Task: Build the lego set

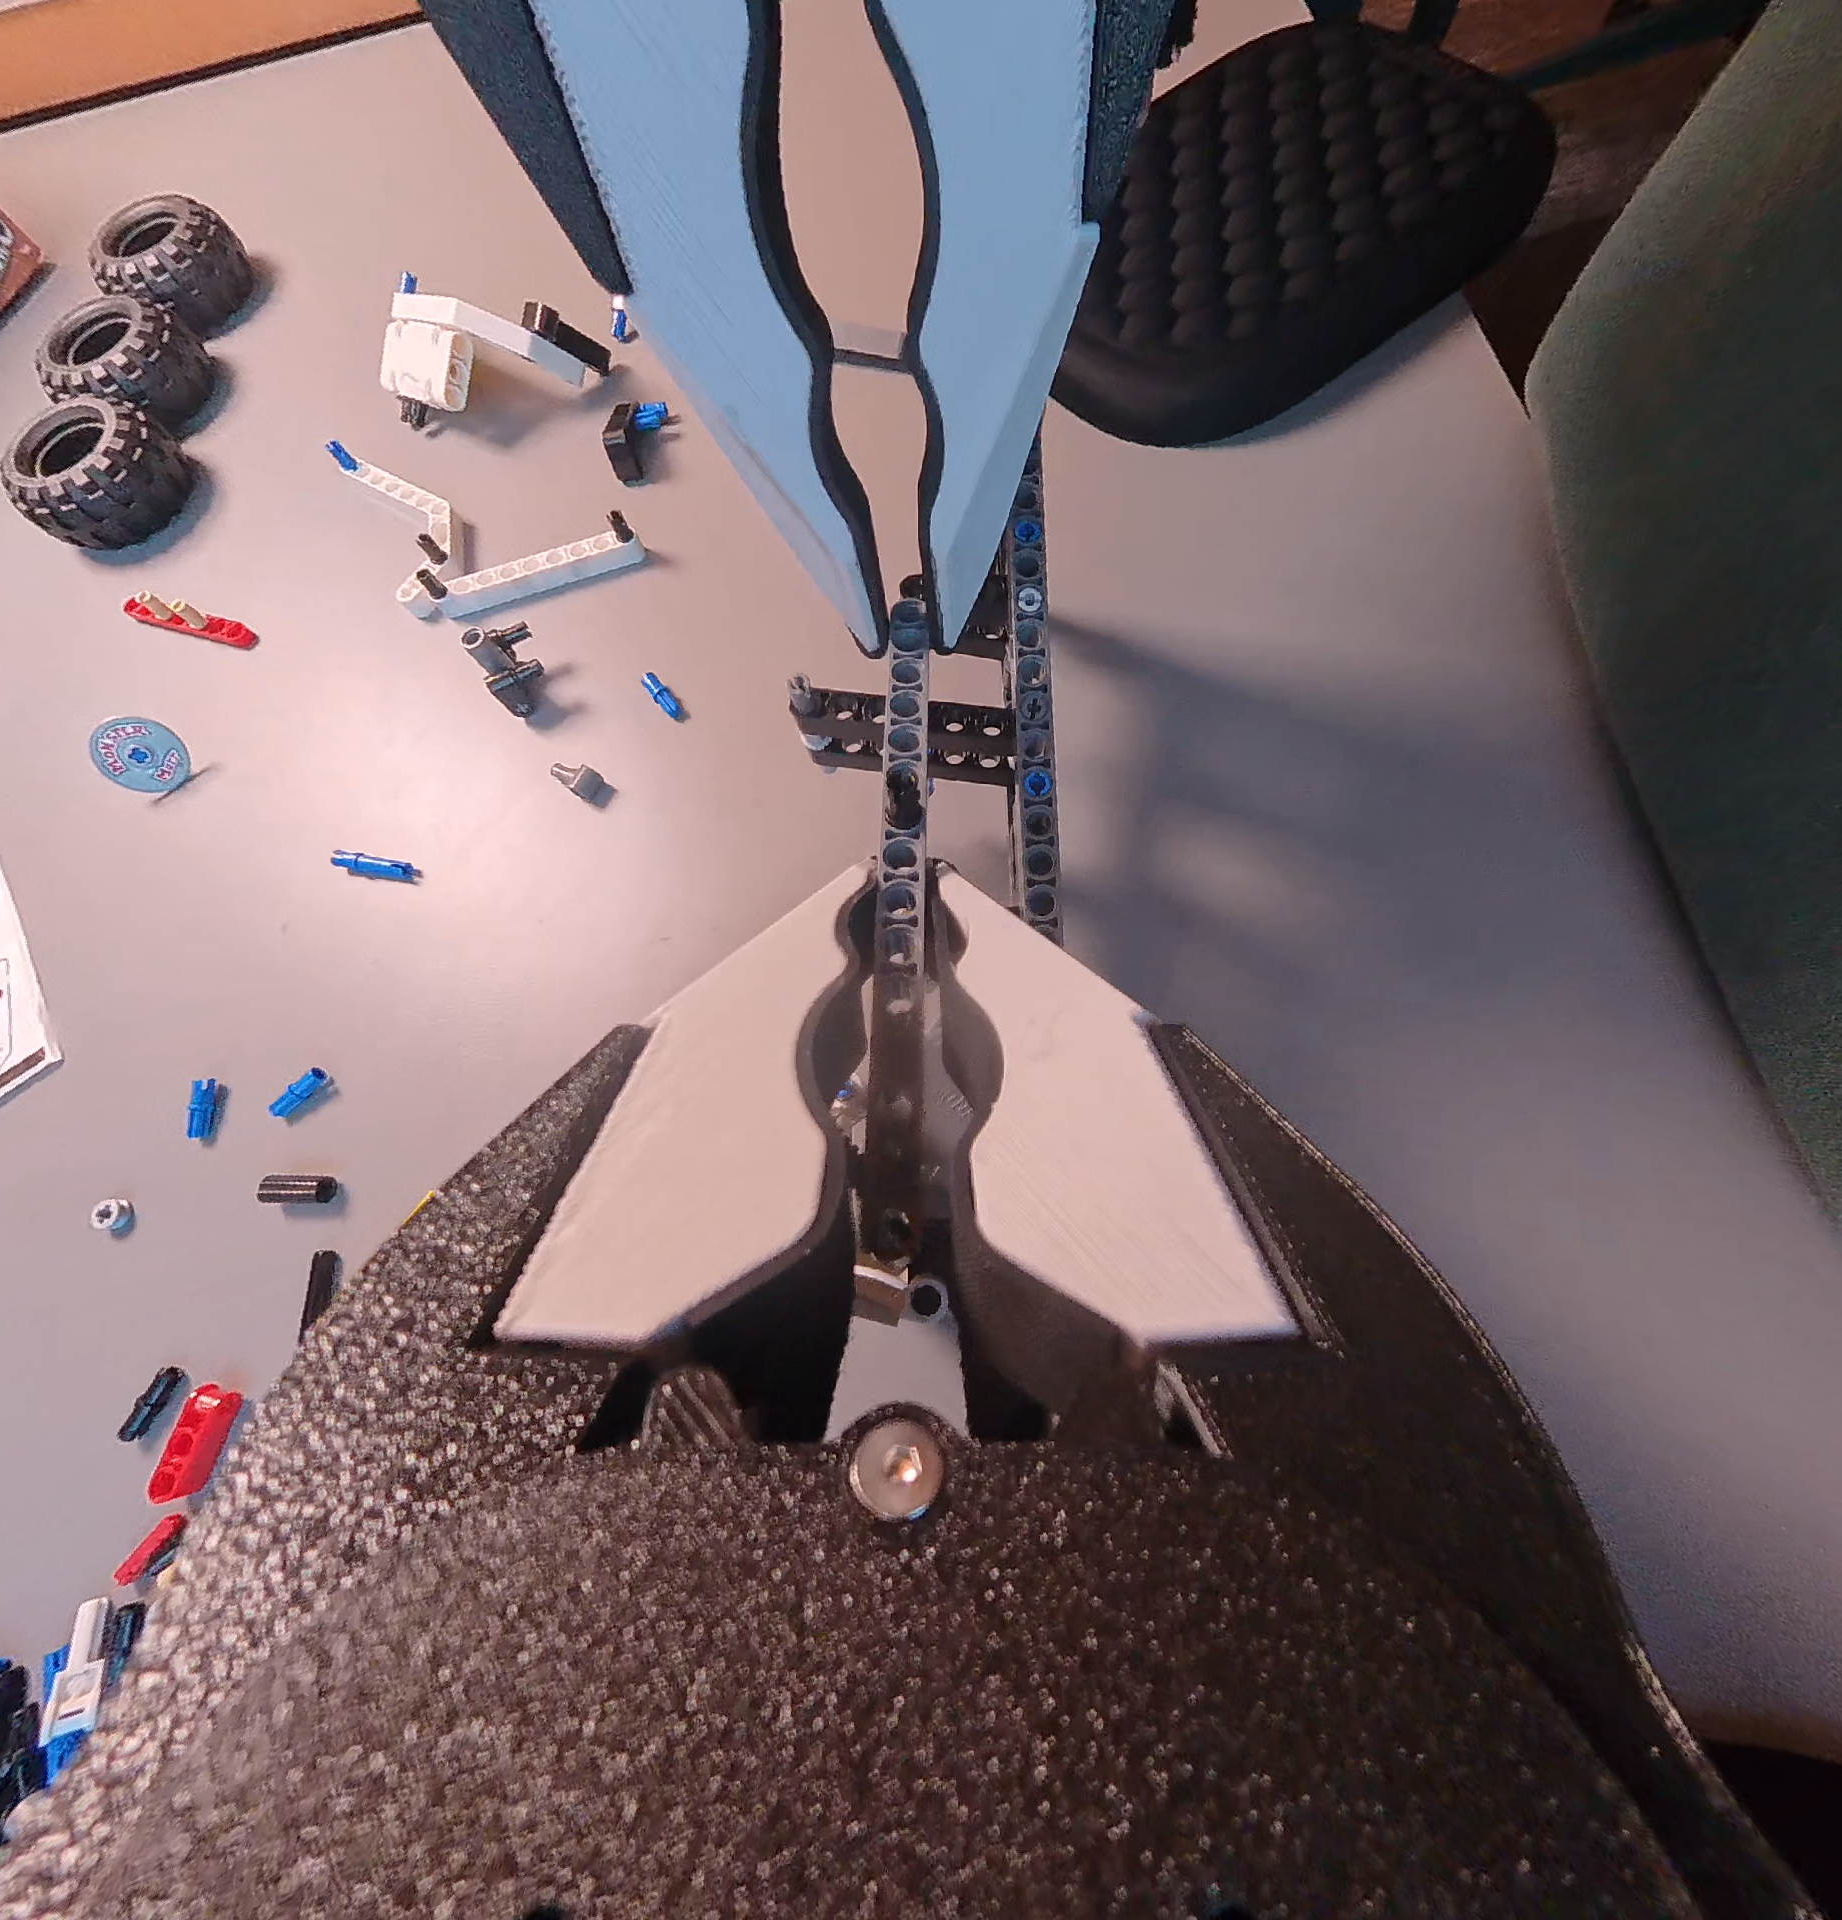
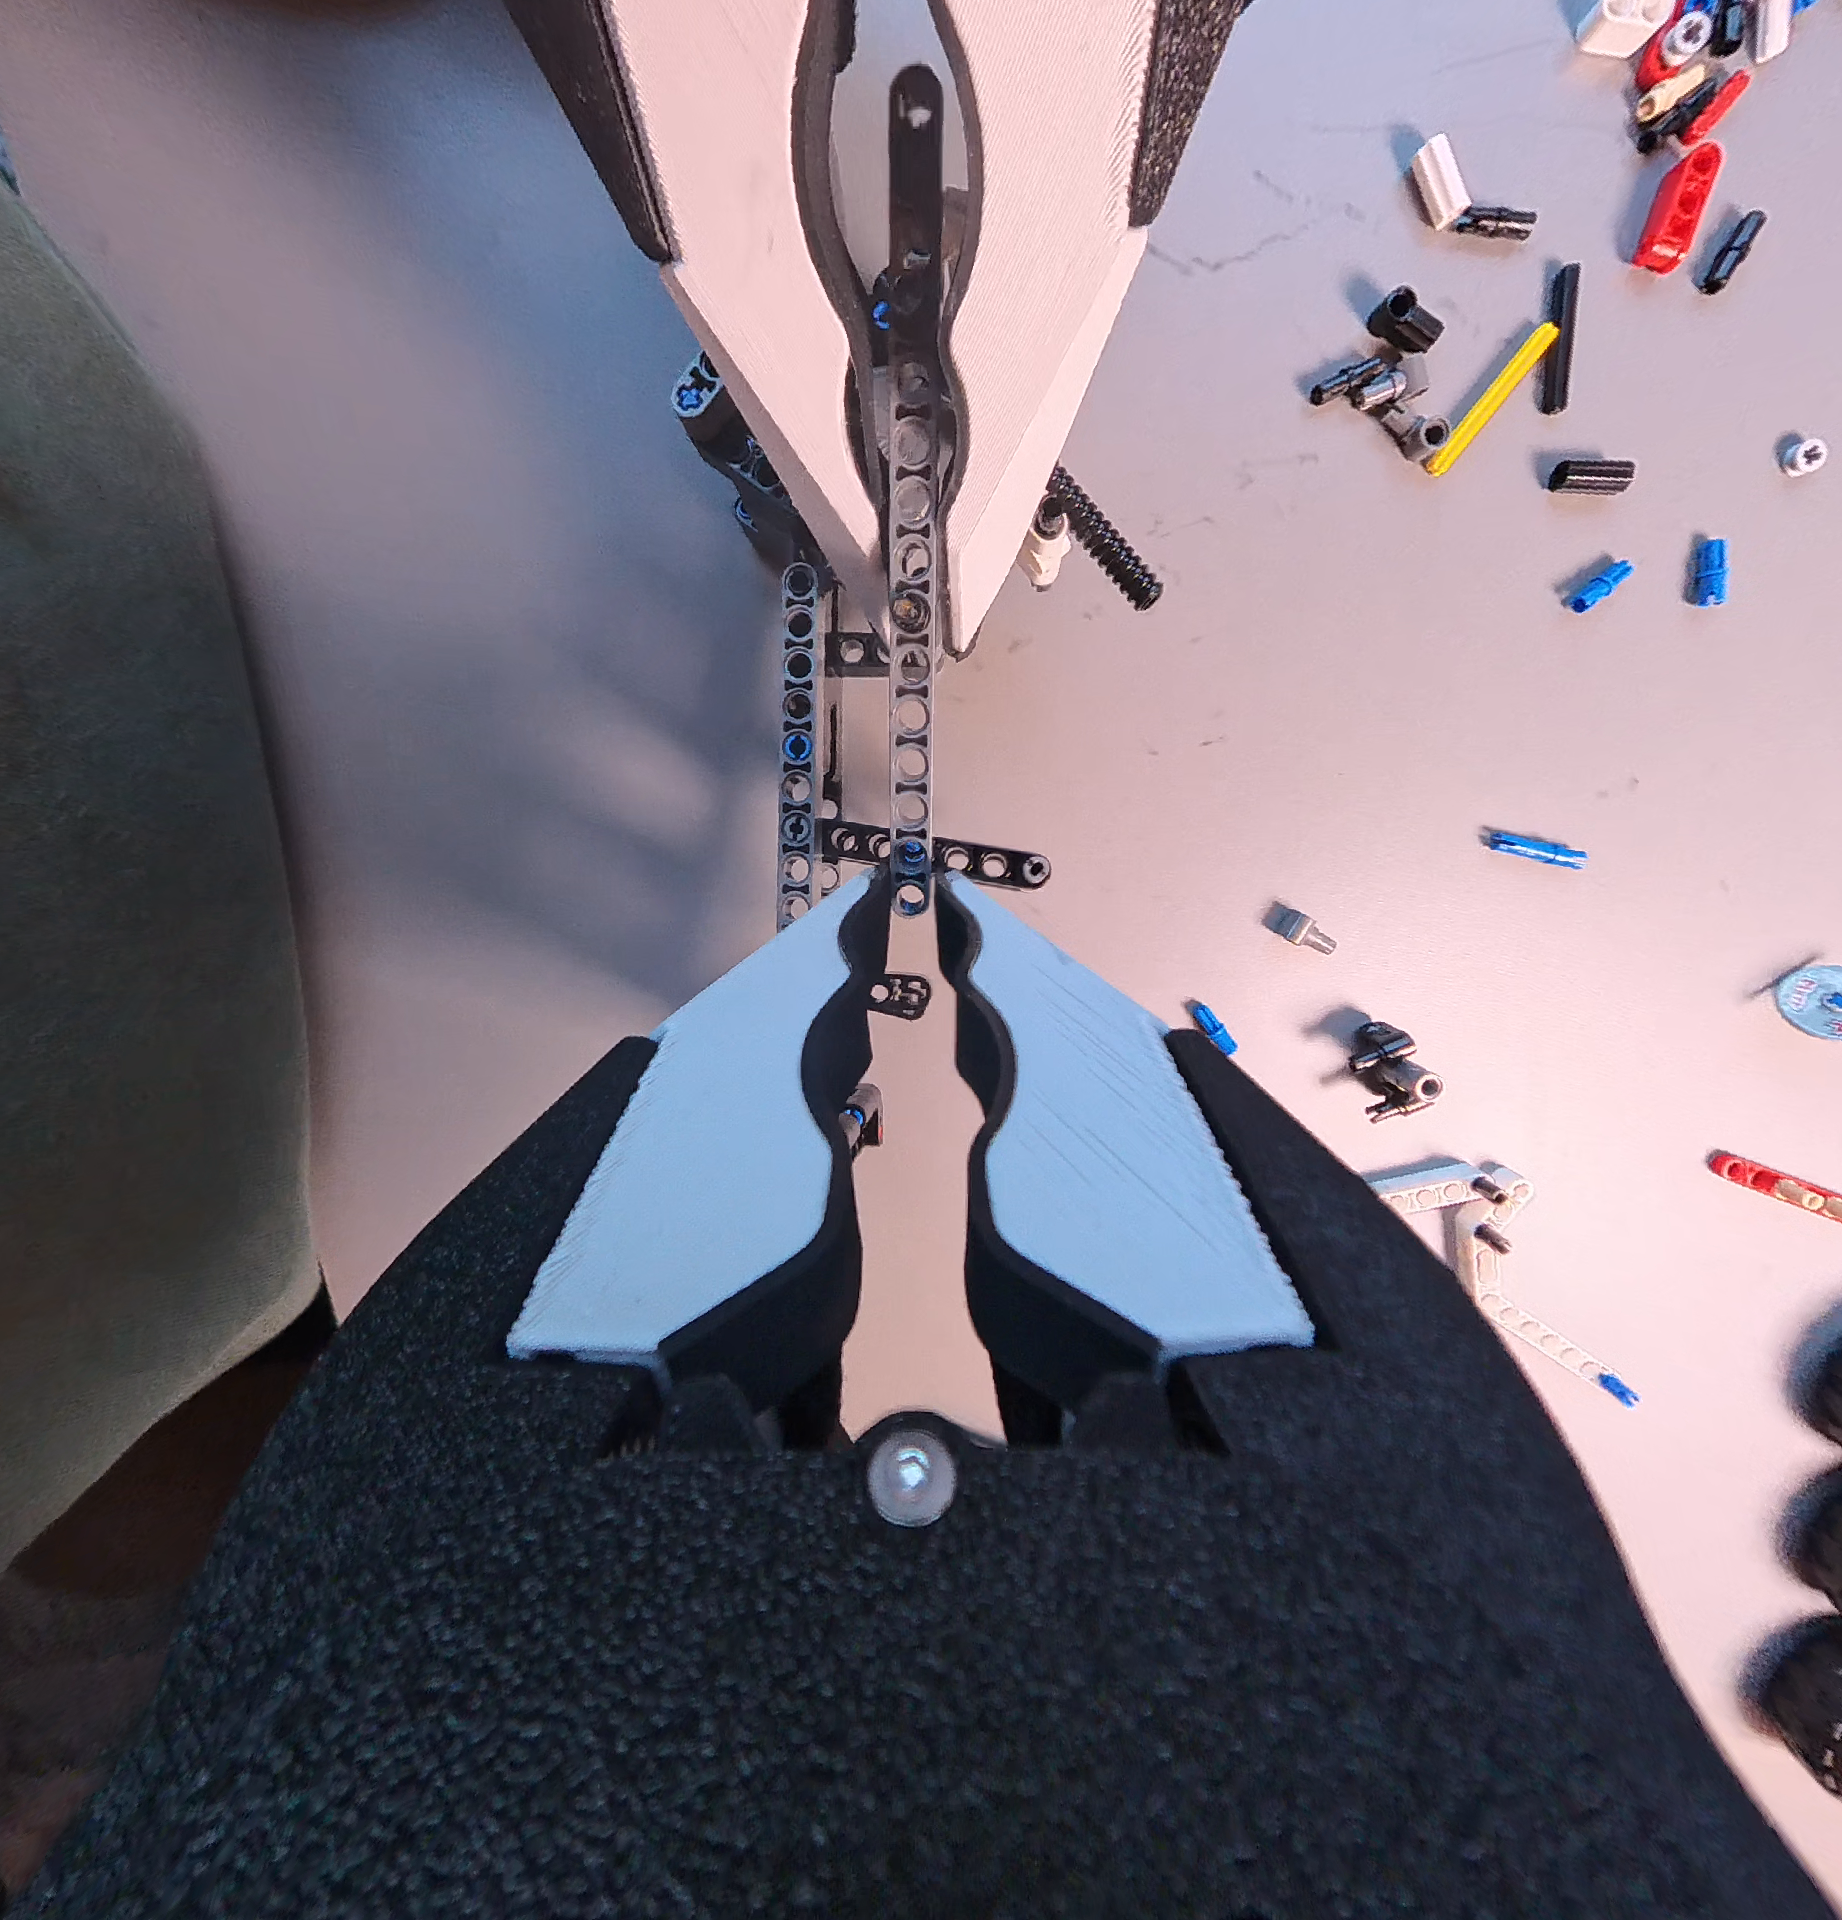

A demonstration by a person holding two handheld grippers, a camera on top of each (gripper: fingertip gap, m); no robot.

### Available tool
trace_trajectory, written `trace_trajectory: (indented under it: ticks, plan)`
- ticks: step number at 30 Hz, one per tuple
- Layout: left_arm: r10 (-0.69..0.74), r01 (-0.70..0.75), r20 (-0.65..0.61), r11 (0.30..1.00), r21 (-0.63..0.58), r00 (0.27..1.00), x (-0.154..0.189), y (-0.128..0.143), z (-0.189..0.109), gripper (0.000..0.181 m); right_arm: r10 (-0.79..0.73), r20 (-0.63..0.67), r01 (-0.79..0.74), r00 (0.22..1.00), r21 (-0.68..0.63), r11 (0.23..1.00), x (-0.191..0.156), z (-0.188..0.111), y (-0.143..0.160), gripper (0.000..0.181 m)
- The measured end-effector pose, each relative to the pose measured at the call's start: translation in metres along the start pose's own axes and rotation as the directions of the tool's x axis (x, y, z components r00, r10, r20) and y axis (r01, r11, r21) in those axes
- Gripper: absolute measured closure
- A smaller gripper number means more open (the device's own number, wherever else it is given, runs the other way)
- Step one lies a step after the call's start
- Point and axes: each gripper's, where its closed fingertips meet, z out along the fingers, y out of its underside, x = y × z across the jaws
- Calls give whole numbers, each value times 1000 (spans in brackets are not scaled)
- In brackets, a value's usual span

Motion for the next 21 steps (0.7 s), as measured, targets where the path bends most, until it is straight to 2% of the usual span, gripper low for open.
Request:
trace_trajectory:
  ticks: [6,8,10,11,13,15,21]
  plan:
    - [15,-15,30,1000,-27,999,0,2,1,176,20,-60,-16,998,74,997,-4,-27,3,152]
    - [20,-18,33,999,-35,999,0,3,1,176,0,-63,3,998,51,999,-13,-32,10,146]
    - [28,-27,39,999,-43,999,0,3,1,176,-25,-53,26,998,7,1000,-23,-24,19,143]
    - [32,-30,41,998,-48,999,0,3,1,176,-49,-71,47,996,-26,999,-23,-17,25,145]
    - [39,-35,53,997,-67,998,-1,5,-1,176,-138,-113,129,984,-87,988,-17,-5,36,162]
    - [33,-28,51,995,-91,998,-1,9,-5,176,-233,-78,230,969,-46,972,-22,-1,34,172]
    - [-38,40,26,995,-90,999,11,13,-13,176,-425,-34,426,904,15,905,-26,1,28,172]
